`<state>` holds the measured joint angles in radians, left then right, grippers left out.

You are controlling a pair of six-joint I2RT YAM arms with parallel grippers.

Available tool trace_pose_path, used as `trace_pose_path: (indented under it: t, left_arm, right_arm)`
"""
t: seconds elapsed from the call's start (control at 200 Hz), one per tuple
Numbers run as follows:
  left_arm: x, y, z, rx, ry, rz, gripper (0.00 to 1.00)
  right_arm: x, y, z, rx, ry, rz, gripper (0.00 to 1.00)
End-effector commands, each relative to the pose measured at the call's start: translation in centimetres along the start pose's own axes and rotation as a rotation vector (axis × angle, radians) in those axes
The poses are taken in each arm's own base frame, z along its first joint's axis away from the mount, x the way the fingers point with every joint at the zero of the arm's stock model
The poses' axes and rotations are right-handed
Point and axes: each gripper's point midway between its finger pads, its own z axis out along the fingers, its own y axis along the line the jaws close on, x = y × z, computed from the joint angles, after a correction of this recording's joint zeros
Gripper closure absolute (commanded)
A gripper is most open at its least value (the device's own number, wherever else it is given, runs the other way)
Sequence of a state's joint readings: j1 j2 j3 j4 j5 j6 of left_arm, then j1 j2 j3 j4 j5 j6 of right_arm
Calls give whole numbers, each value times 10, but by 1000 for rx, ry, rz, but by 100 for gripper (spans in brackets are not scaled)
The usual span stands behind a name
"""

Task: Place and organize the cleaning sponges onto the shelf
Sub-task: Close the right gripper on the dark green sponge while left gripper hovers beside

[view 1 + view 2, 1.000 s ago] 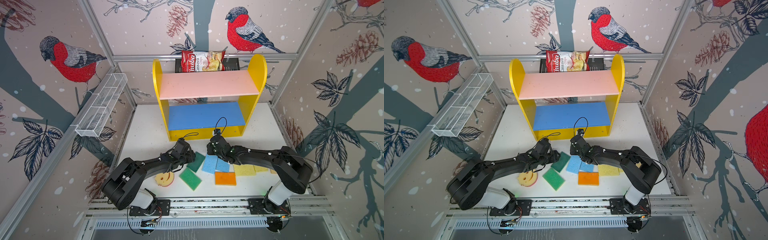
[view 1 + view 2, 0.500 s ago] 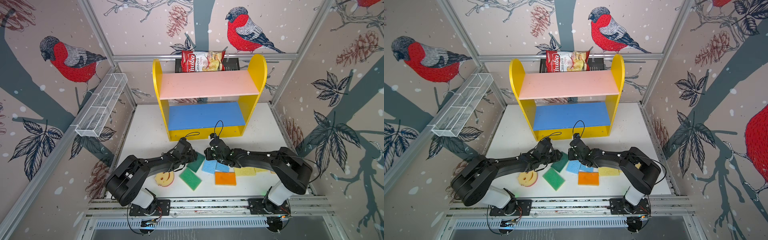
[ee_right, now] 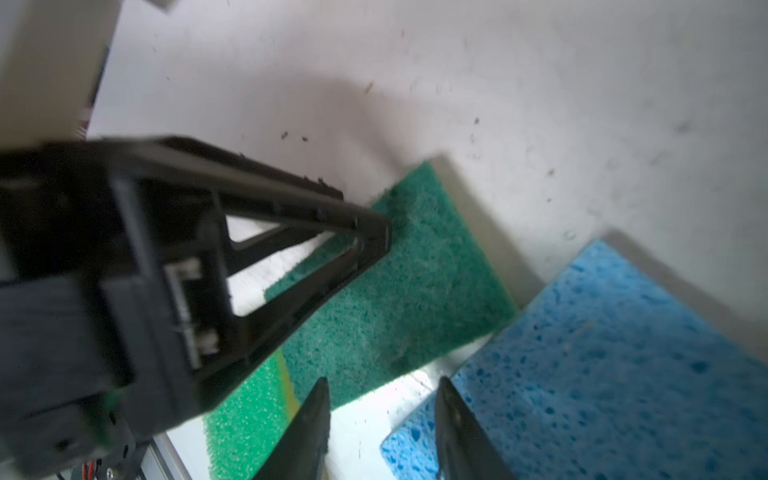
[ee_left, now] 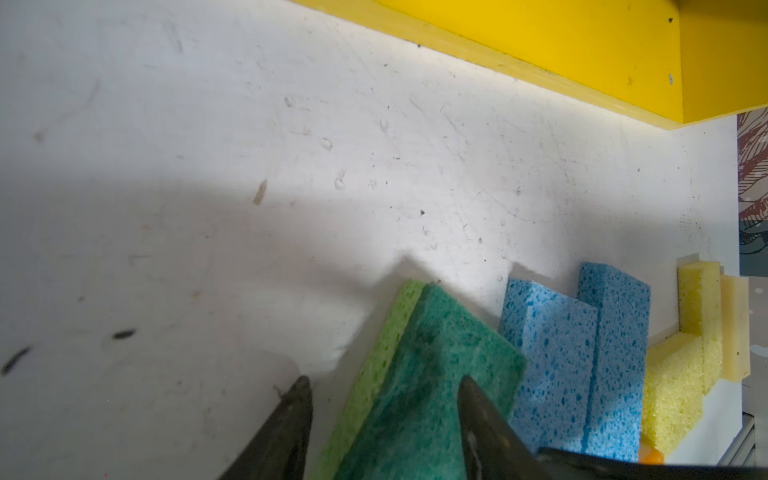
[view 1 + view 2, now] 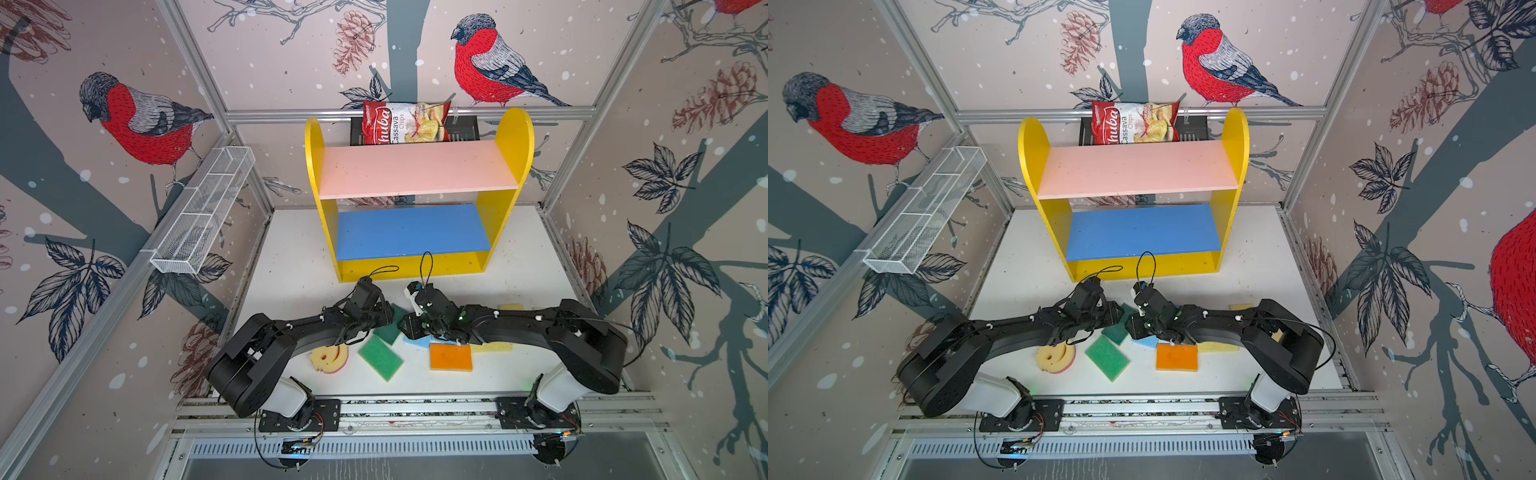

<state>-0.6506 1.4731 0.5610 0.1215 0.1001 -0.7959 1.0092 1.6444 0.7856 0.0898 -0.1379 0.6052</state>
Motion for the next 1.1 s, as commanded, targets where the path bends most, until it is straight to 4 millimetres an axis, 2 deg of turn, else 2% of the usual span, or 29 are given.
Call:
trace_pose_path:
  t: [0.0, 0.15, 0.24, 0.395, 0.53, 0.62, 0.72, 0.805, 1.041, 1.096]
  left_arm:
    - [13, 15, 0, -70, 54, -16, 43]
    - [11, 15, -3, -73, 38, -14, 43]
    - [12, 15, -3, -68, 37, -20, 45]
    - [12, 10, -1, -55, 44, -28, 53]
    - [5, 3, -2, -38, 30, -23, 54]
    - [-1, 0, -3, -44, 14, -13, 55]
    - [-5, -3, -2, -43, 8, -5, 58]
    - [-6, -2, 1, -44, 5, -9, 59]
    - [-13, -1, -2, -64, -27, -8, 59]
    - [-18, -1, -6, -74, -46, -9, 56]
  right_arm:
    - [2, 6, 7, -41, 24, 41, 57]
    - [-1, 1, 16, -57, 26, 109, 50]
    - [-12, -3, 18, -43, 4, 124, 45]
    - [-32, -11, 23, -40, -37, 177, 44]
    - [-43, -13, 28, -54, -57, 205, 46]
    - [-51, -11, 31, -62, -70, 214, 54]
    - [-54, -9, 35, -66, -71, 208, 71]
    - [-55, -10, 38, -65, -70, 206, 80]
    - [-61, -13, 41, -54, -87, 207, 96]
    - [-64, -13, 41, -54, -100, 206, 97]
